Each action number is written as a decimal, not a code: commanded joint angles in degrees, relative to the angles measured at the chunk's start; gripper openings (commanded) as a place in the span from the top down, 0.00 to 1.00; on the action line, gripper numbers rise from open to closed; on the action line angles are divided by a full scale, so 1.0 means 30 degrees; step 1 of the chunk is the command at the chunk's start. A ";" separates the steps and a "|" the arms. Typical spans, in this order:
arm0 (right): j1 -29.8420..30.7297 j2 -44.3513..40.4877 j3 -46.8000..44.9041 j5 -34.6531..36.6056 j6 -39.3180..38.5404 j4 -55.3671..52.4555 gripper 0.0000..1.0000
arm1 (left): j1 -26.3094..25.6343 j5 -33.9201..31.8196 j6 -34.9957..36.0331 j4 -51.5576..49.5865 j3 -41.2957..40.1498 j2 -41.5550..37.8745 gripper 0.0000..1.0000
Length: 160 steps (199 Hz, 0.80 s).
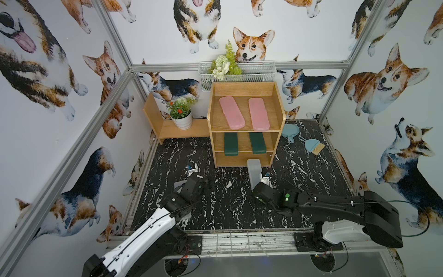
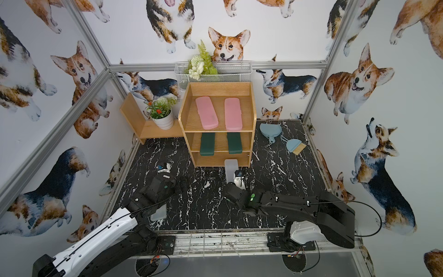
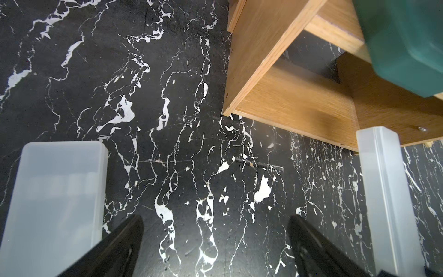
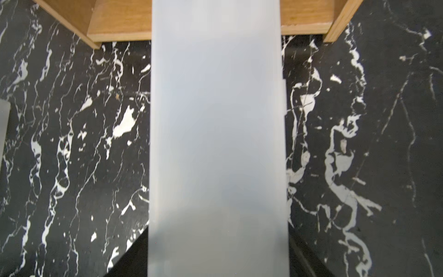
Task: Place the pencil cases on the shelf according to color
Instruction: Pick up the pencil case from the center of the board, then place the pencil case on the shelf.
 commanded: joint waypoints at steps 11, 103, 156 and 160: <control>-0.2087 0.1400 0.0667 -0.0879 -0.1893 0.2723 0.58 | 0.0112 0.0109 0.0065 0.0771 0.0096 0.0661 0.01; -0.4632 0.5578 0.1665 -0.1970 -0.2124 0.4082 0.48 | 0.0579 0.0990 0.0081 0.1439 0.0170 0.2710 0.01; -0.4862 0.6721 0.2417 -0.1859 -0.2239 0.3702 0.20 | 0.1073 0.1357 -0.0037 0.1975 -0.0254 0.2983 0.01; -0.4890 0.6809 0.2536 -0.1827 -0.2248 0.3595 0.17 | 0.1105 0.1355 -0.0037 0.1967 -0.0280 0.2992 0.01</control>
